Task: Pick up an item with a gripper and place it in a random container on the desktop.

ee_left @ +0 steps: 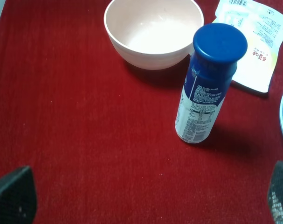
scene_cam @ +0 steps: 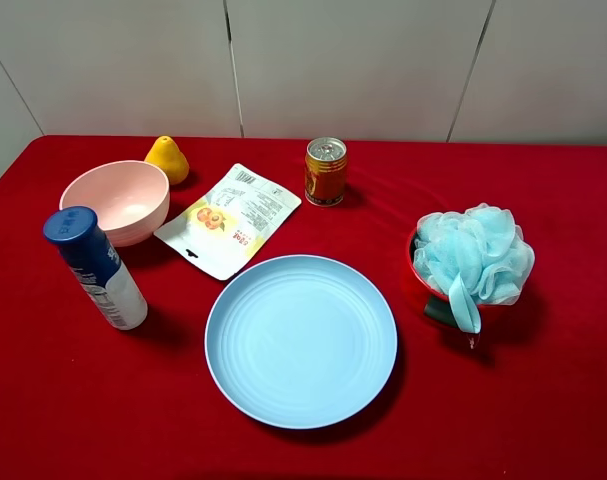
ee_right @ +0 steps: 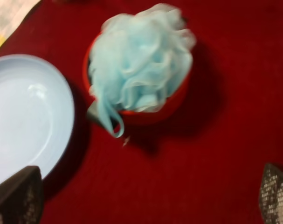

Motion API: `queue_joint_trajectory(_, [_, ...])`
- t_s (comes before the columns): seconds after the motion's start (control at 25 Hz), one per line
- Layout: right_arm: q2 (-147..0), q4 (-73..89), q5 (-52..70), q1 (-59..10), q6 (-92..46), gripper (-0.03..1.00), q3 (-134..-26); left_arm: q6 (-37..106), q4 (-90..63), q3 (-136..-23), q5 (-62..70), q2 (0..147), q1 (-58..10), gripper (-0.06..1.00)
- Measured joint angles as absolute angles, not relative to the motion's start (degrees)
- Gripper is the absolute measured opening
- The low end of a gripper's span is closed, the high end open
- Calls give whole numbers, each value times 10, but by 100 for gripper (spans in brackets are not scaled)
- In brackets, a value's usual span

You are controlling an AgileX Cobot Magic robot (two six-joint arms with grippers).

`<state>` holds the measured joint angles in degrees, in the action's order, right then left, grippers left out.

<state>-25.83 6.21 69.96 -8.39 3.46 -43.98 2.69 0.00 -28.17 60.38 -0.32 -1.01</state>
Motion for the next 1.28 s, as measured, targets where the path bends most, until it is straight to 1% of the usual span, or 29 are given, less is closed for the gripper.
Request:
queue_joint_trajectory(0.24, [-127,56,700,-4,35,69,-389,27,0,-282,604,-3,-10,100])
queue_joint_trajectory(0.4, [-48,29,693,17,35,69,-364,27,0,-282,604,-3,-10,100])
queue_joint_trajectory(0.52, [-3,0,673,19,35,69,-344,27,0,-282,604,-3,-10,100])
queue_joint_trajectory(0.88, [4,-16,597,19,35,69,-292,27,0,-282,604,-3,-10,100])
queue_joint_trajectory(1.28, [4,-16,592,19,35,69,-286,27,0,-282,604,-3,-10,100])
